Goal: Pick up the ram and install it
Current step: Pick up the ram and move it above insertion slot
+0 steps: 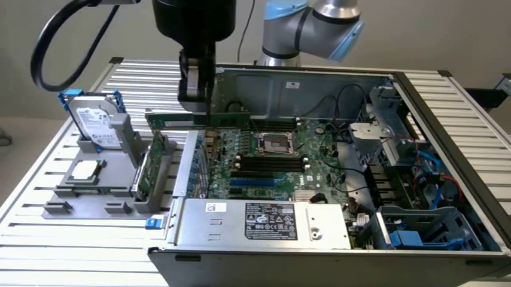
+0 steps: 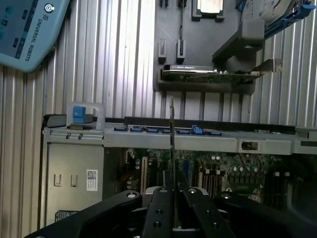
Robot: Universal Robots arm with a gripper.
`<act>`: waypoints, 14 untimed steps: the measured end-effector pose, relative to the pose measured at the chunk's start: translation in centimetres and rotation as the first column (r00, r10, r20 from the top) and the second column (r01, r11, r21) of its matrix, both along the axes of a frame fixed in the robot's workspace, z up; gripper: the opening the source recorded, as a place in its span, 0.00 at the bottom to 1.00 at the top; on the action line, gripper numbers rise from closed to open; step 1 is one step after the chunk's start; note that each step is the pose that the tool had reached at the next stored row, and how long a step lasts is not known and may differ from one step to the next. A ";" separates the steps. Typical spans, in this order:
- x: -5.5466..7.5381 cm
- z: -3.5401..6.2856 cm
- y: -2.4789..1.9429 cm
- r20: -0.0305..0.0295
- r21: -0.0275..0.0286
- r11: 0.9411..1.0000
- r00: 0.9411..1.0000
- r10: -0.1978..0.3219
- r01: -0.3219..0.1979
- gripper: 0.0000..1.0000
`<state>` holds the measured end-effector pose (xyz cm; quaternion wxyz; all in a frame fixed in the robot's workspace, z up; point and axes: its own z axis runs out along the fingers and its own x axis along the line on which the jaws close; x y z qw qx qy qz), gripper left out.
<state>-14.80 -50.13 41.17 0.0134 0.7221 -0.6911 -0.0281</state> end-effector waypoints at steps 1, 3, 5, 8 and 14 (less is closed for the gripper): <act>0.5 0.00 0.01 0.000 0.000 1.000 1.000 0.000 0.000 0.14; 1.4 0.00 0.06 0.000 0.000 1.000 1.000 0.000 0.000 0.14; 2.3 0.00 0.13 0.000 0.001 1.000 1.000 0.000 0.000 0.14; 3.6 -0.04 0.34 0.000 0.001 1.000 1.000 0.000 0.000 0.14; 6.3 -0.88 1.39 -0.002 0.000 1.000 1.000 0.000 0.000 0.14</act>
